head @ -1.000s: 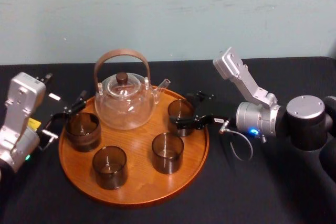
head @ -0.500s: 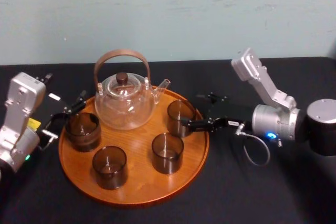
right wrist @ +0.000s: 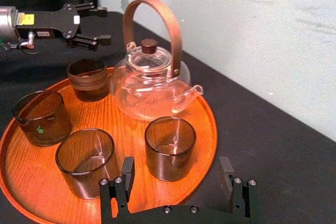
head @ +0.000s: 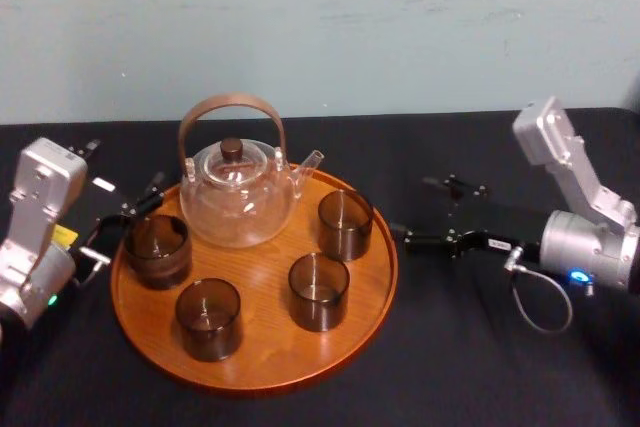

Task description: Pick up the glass from the table and place it on the tray.

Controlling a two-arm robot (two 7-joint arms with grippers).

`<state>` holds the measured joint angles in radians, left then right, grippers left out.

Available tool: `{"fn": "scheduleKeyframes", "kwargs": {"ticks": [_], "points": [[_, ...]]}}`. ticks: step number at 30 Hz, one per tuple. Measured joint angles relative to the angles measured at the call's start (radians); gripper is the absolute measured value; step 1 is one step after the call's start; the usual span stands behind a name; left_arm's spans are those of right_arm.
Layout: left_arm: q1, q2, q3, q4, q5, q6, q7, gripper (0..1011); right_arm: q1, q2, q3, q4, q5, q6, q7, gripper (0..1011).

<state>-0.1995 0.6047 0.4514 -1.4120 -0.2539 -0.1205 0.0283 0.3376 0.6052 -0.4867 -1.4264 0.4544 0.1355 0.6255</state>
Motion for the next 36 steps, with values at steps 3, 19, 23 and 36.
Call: {"fn": "scheduleKeyframes", "kwargs": {"ticks": [3, 19, 23, 36], "points": [[0.000, 0.000, 0.000, 0.000, 0.000, 0.000, 0.000, 1001, -0.032, 0.015, 0.026, -0.025, 0.009, -0.022, -0.029, 1002], [0.000, 0.000, 0.000, 0.000, 0.000, 0.000, 0.000, 1001, -0.172, -0.049, 0.161, -0.067, -0.028, -0.128, -0.281, 1002], [0.000, 0.000, 0.000, 0.000, 0.000, 0.000, 0.000, 1001, -0.192, -0.074, 0.183, -0.059, -0.040, -0.144, -0.324, 1002], [0.000, 0.000, 0.000, 0.000, 0.000, 0.000, 0.000, 1002, -0.217, -0.122, 0.213, -0.022, -0.077, -0.178, -0.354, 1002]]}}
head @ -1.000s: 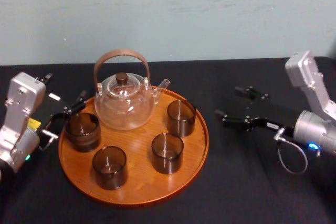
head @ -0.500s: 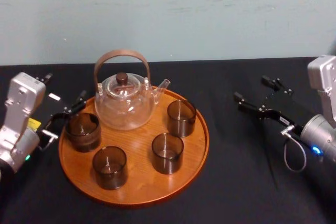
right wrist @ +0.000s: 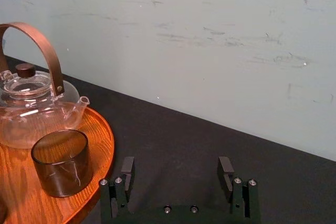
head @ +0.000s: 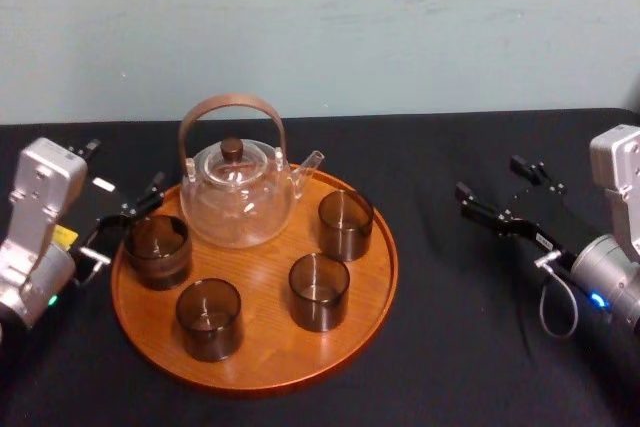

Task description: Pick up the glass from the table and place it on the tray.

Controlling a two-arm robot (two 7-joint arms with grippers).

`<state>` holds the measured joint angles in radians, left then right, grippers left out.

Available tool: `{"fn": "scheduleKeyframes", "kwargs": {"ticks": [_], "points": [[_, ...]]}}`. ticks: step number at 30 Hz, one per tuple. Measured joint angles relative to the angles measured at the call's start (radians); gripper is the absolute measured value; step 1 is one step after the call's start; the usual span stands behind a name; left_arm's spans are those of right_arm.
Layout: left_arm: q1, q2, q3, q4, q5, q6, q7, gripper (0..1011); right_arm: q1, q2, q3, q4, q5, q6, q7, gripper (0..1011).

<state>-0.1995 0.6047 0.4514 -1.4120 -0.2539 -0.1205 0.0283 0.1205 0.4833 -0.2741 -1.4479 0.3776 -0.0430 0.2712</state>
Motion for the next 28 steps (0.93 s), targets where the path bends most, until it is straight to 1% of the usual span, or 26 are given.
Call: {"fn": "scheduleKeyframes", "kwargs": {"ticks": [4, 28], "points": [[0.000, 0.000, 0.000, 0.000, 0.000, 0.000, 0.000, 1001, 0.000, -0.010, 0.005, 0.008, -0.010, -0.001, 0.000, 1002], [0.000, 0.000, 0.000, 0.000, 0.000, 0.000, 0.000, 1001, 0.000, -0.007, 0.002, 0.005, -0.007, -0.001, 0.000, 1002]]}}
